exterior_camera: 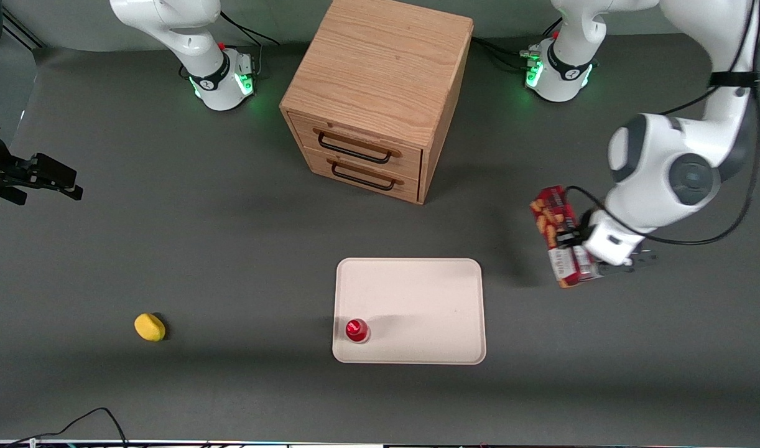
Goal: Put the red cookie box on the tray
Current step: 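Lift the box and carry it over the cream tray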
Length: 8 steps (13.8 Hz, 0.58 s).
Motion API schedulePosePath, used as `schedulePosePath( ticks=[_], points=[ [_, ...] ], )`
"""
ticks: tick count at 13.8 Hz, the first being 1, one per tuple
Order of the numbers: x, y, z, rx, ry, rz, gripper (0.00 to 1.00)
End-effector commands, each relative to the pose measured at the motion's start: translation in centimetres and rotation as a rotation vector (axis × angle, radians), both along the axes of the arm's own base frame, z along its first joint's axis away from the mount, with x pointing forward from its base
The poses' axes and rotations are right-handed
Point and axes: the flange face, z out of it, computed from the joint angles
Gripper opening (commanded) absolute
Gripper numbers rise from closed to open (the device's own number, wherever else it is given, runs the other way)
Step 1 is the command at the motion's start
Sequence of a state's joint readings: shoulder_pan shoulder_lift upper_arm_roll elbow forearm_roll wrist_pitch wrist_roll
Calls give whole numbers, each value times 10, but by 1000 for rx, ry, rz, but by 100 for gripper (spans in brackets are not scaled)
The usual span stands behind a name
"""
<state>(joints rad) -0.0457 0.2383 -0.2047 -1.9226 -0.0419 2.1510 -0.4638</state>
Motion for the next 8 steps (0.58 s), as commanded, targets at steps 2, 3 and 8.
schedulePosePath(
  ticks=[2,3,8],
  points=[
    [44,-90,4,-4,-29,94,0],
    [54,-109,3,-12,-34,106,0],
    [76,-204,-13,-43,-76,137,0]
  ],
)
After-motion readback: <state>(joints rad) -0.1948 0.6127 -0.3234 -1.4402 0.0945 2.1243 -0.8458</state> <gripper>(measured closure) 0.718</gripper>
